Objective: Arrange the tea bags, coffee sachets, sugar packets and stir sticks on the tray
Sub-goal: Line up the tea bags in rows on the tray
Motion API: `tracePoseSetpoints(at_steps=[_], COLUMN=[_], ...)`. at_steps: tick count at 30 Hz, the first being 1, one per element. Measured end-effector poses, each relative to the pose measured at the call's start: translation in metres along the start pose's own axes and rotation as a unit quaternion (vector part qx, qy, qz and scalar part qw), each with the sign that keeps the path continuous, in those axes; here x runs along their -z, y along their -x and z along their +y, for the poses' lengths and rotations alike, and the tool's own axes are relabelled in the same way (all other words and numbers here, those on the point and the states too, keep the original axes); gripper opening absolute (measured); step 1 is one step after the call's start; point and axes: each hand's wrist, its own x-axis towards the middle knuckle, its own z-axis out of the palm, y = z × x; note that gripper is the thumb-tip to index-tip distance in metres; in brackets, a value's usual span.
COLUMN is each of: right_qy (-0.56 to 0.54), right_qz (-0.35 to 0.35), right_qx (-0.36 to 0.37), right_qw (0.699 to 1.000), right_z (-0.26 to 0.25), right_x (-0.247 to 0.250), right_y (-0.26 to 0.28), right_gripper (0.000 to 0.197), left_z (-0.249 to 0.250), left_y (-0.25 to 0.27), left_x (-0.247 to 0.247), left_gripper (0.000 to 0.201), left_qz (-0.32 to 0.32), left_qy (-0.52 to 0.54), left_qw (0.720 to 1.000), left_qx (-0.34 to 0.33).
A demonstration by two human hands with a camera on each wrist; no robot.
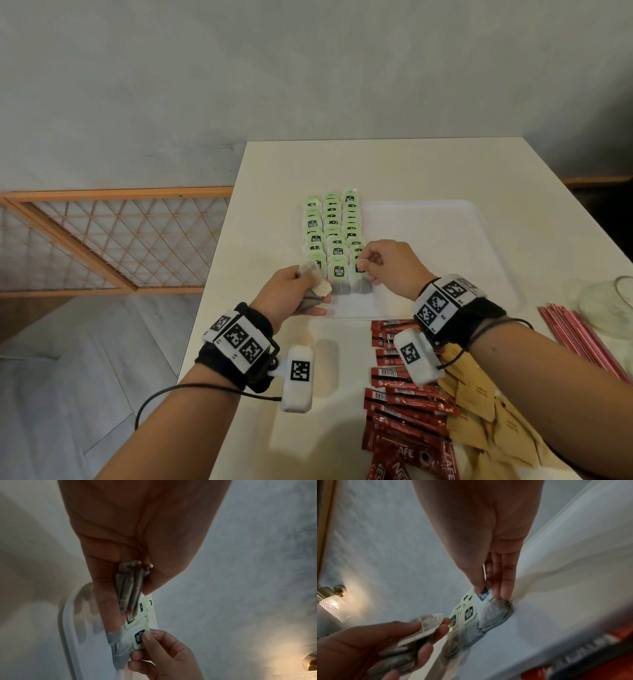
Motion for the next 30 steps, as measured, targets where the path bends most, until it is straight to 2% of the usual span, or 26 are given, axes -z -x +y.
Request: tracePoseSetpoints(at_steps=[2,5,11,15,17,20,24,27,30], right_qy=[0.000,0.008,-0.092,-0.071,-0.077,-0.060,-0.071,-0.087,-0.084], right_qz=[0.005,0.036,0.024,0.022,-0.004,-0.023,0.012,0.026,0.047], right_qx=[-0.008,0.005,0.011,0.056,0.087,0.098,0.111,0.110,0.088], right_qw=[1.000,0.999,0.995,0.996,0.993,0.993,0.991,0.990,0.991], right_z=[0.000,-0.002,-0.017,-0.014,-0.011,-0.007,-0.008,-0.008,-0.009], right_x=[0.000,0.003,0.002,0.006,0.008,0.009,0.012,0.012,0.011], right_y=[0.001,0.006,0.030,0.049,0.056,0.062,0.062,0.060,0.055], right_gripper=[0.002,0.017,0.015,0.034,0.040,0.035,0.016,0.009,0.008], left_z=[-0.001,-0.003,-0.003,-0.001,0.000,0.001,0.002,0.005,0.010], left_y=[0.002,0.004,0.009,0.010,0.011,0.013,0.016,0.019,0.018], left_x=[-0.001,-0.004,-0.020,-0.031,-0.036,-0.042,-0.042,-0.036,-0.028], left_gripper=[0.026,0.022,0.032,0.025,0.023,0.022,0.015,0.026,0.030], left_qz=[-0.015,-0.030,-0.023,0.002,0.001,-0.016,-0.028,-0.053,-0.014], left_qy=[-0.007,-0.009,-0.011,-0.009,-0.010,-0.010,-0.017,-0.028,-0.009], left_qw=[1.000,0.999,0.997,0.997,0.998,0.999,0.999,0.998,1.000], left_qx=[-0.017,-0.034,-0.073,-0.071,-0.057,-0.037,-0.022,-0.005,0.023])
